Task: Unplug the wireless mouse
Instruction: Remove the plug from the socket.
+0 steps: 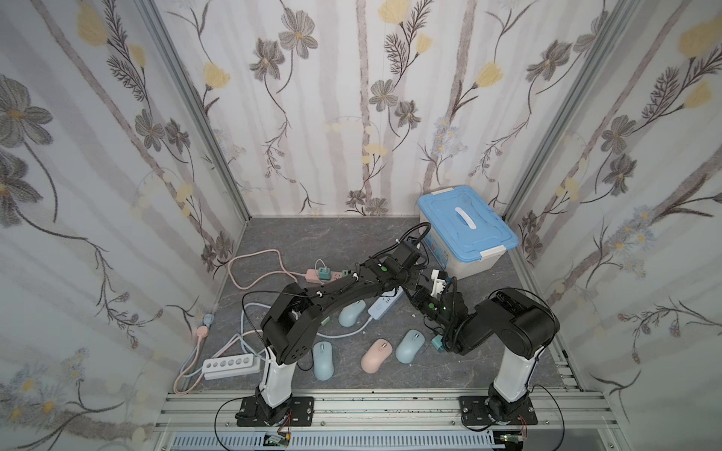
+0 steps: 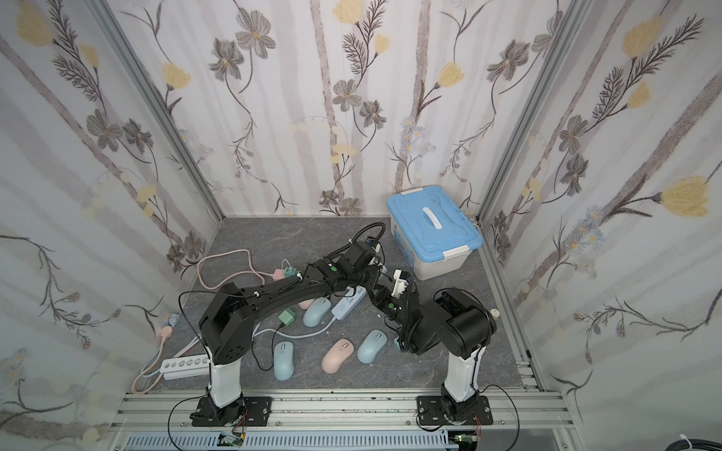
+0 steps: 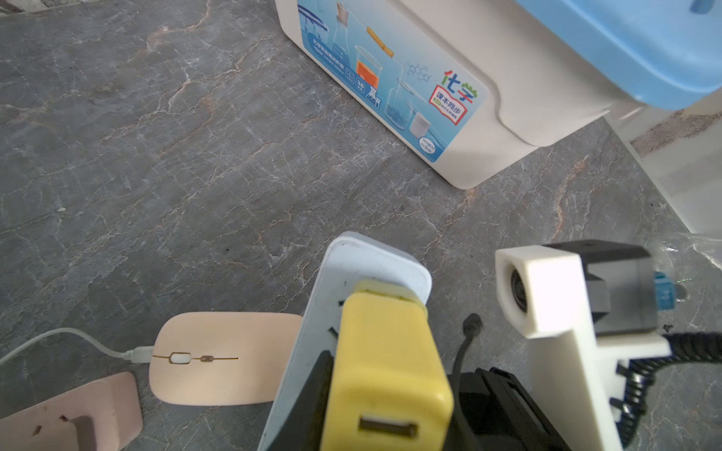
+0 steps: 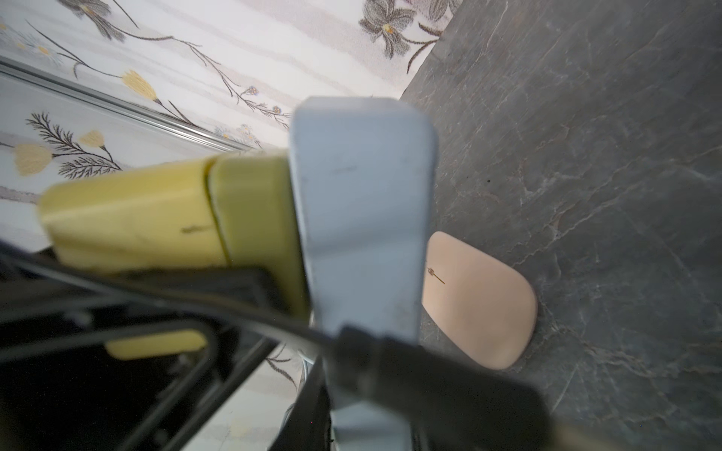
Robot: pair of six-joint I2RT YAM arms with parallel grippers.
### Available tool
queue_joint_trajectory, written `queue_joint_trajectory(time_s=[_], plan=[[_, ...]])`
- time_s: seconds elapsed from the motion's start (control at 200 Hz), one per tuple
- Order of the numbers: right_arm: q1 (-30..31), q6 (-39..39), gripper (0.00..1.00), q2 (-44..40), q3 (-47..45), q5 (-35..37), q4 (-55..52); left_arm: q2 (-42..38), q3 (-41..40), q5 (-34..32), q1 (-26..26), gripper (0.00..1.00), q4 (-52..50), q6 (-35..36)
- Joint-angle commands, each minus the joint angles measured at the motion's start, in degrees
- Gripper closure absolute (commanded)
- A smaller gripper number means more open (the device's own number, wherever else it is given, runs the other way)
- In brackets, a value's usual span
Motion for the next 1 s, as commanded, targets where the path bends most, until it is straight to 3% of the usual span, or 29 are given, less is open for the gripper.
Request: queue_joint_trajectory(time_s=[0.0, 0.265, 0.37, 0.525, 0.58, 0.714, 0.824, 0.994], plan=[[0.14, 1.76, 1.0, 0.26, 0.87, 0.4, -5.93, 1.43, 5.33, 19.94, -0.9, 1.0, -1.0, -2.84], [0.19, 1.67, 1.0, 0.52, 0.54, 0.81, -6.32, 3.64, 10.85, 11.53, -1.73, 1.0, -8.95, -0.97], [0.19, 1.85, 1.0, 0.75, 0.57, 0.91, -5.92, -0.89, 1.77, 8.23, -3.17, 1.0, 2.98, -0.2], [0.23, 2.24, 1.0, 1.39, 0.85, 1.02, -5.86, -3.74, -7.16, 10.89, -3.3, 1.0, 20.1, -2.64], [0.28, 2.31, 1.0, 1.5, 0.9, 1.0, -5.91, -3.83, -8.48, 11.96, -3.14, 1.0, 21.66, -3.89], [0.29, 2.46, 1.0, 1.33, 0.72, 1.2, -6.57, -0.61, 0.3, 17.77, -0.92, 1.0, 9.73, -8.86], [0.45, 1.94, 1.0, 0.47, 1.09, 1.18, -8.78, 3.03, 9.76, 17.02, -0.82, 1.0, -7.53, -8.09], [0.44, 1.65, 1.0, 0.26, 1.3, 1.07, -10.03, 5.17, 16.05, 14.52, -0.68, 1.0, -20.0, -5.22]])
